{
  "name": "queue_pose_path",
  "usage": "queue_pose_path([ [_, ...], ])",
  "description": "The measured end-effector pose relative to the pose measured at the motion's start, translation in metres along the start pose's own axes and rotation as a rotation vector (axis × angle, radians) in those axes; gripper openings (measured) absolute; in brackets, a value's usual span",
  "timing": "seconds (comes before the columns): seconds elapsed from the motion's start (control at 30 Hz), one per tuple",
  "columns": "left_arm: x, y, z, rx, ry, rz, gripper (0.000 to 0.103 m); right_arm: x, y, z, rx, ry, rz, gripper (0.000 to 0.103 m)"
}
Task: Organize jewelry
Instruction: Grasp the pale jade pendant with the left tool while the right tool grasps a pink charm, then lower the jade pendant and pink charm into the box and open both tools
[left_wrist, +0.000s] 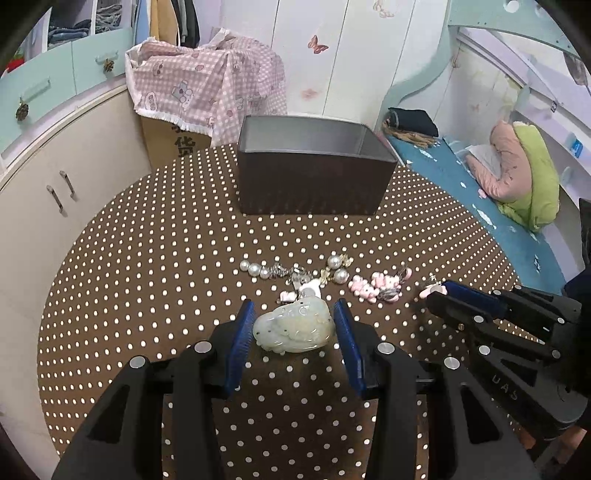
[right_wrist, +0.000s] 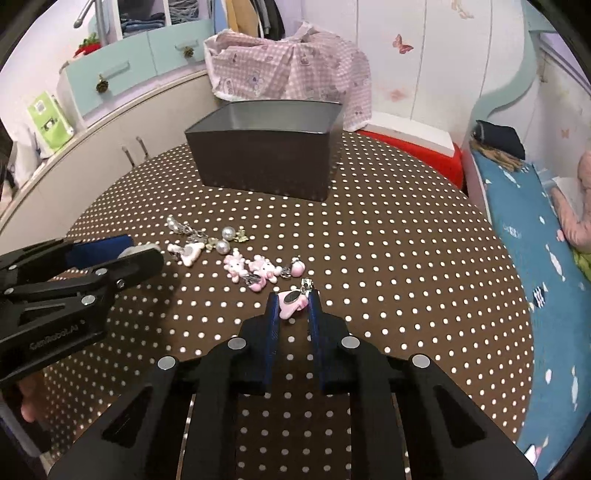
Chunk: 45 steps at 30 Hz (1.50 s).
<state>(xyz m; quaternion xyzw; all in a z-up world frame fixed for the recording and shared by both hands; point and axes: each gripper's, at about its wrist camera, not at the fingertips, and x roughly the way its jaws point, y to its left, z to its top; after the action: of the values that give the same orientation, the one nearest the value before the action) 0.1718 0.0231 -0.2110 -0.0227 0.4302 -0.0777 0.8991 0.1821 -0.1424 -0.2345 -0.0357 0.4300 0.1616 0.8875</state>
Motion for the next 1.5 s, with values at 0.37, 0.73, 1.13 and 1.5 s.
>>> queue_pose_path([
  [0.37,-0.025,0.001,0.034,0.007,-0.084,-0.019,0.042,-0.041,0.0,0.033,-0.005,-0.115,0.024,0.016],
  [0.73,-0.038,-0.003,0.1,0.056,-0.188,0.016,0.042,-0.056,-0.006,0.103,-0.002,-0.234,0.047,0.016],
  [1.13,0.025,0.017,0.148,0.038,-0.087,0.011,0.042,-0.007,-0.017,0.157,0.029,-0.201,0.076,0.016],
  [1.5,0.065,0.021,0.145,0.057,-0.02,0.017,0.042,0.048,-0.016,0.155,0.036,-0.114,0.09,0.016],
])
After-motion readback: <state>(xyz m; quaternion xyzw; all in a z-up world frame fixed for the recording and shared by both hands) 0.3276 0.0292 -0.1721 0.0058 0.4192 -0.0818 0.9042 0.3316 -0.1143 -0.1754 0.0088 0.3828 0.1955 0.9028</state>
